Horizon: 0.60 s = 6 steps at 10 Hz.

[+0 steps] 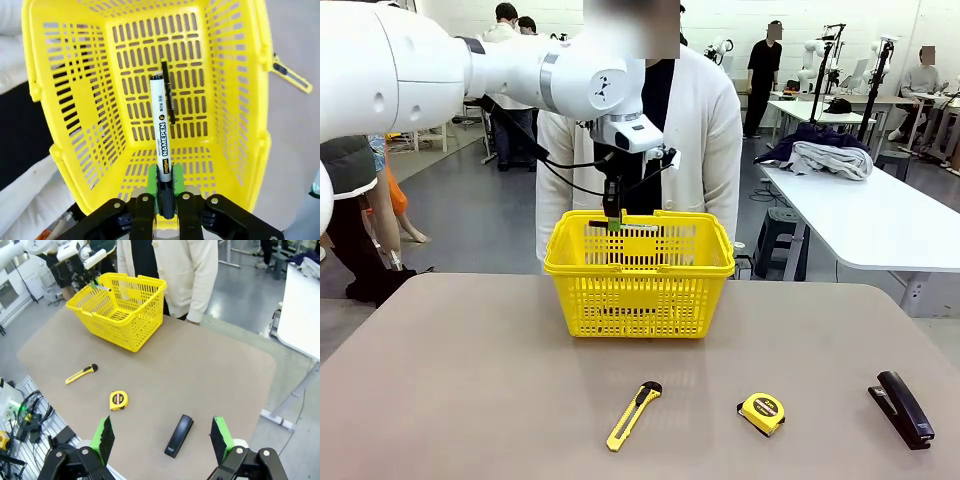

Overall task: Place the items the person wants into the basket.
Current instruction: Pick up the item the person points to and place it in the Market Basket.

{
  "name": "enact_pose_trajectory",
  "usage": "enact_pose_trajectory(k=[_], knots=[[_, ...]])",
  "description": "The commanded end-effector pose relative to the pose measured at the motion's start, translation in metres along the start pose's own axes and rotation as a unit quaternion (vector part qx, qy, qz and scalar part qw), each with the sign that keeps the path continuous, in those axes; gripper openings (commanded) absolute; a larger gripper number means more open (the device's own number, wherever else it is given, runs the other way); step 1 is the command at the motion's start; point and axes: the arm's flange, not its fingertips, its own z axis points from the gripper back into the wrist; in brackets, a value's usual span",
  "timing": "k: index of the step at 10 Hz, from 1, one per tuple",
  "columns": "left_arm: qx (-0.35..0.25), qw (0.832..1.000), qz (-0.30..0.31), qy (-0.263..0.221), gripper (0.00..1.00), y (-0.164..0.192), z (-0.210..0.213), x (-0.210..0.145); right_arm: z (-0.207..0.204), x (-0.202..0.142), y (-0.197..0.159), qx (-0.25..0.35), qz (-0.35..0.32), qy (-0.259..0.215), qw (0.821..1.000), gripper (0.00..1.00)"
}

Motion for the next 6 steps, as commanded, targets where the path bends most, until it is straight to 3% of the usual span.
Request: enact_pose_trajectory(k=[1,6], knots=[[-0.002,0.999,0.027,-0.026,0.14,0.004,-0.017,-0.009,-0.002,0.0,0.0,0.002,0.0,-0.003,1.0,1.0],[-0.021,0.996,0.058,-0.059,0.14,0.006,-0.069,-0.035,-0.002,0.0,0.0,0.002,0.0,-0.003,1.0,1.0]])
